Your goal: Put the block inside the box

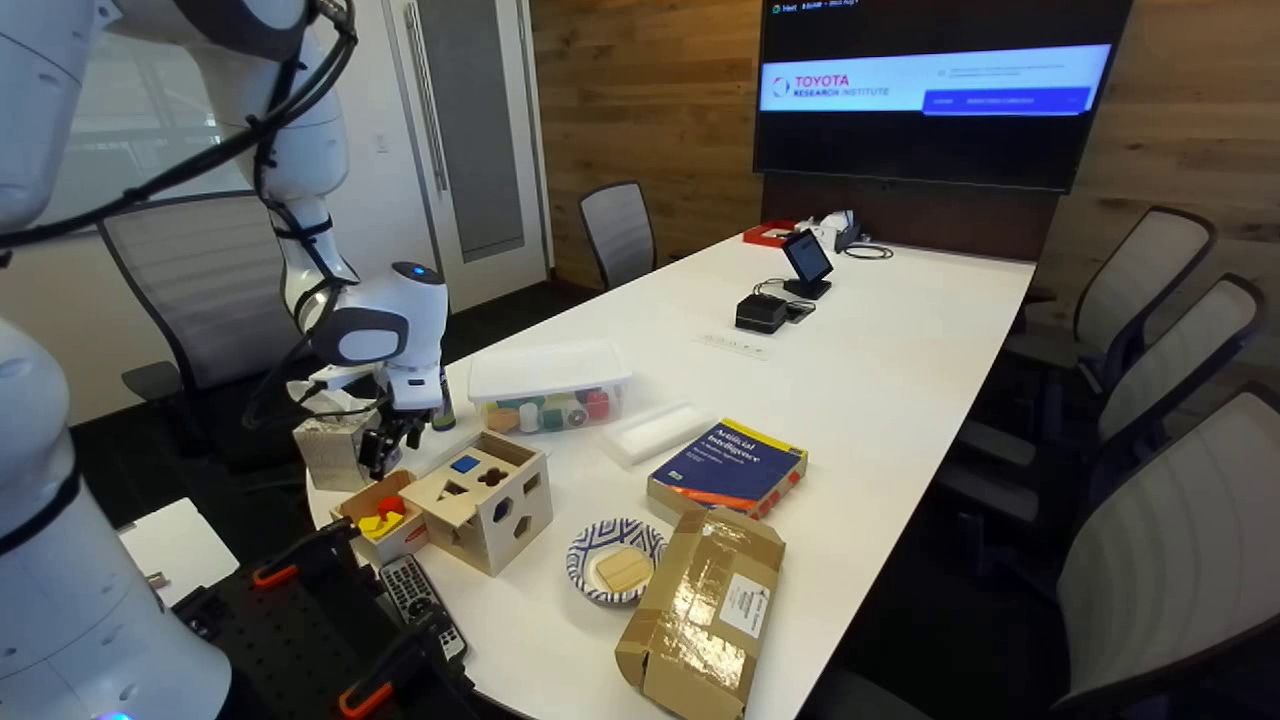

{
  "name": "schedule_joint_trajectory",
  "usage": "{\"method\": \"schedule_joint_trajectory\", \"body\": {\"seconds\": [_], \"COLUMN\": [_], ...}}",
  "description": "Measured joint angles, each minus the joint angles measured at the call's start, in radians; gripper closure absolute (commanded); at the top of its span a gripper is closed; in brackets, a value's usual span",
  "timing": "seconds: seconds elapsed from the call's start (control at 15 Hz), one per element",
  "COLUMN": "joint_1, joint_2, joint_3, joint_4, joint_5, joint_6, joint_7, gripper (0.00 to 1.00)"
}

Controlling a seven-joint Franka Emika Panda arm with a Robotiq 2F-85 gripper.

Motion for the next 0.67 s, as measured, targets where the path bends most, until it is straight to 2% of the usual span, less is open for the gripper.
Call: {"method": "schedule_joint_trajectory", "body": {"seconds": [0.67], "joint_1": [0.057], "joint_2": [0.057], "joint_3": [-0.037], "joint_4": [0.002], "joint_5": [-0.017], "joint_6": [-0.001], "joint_7": [0.018], "gripper": [0.0]}}
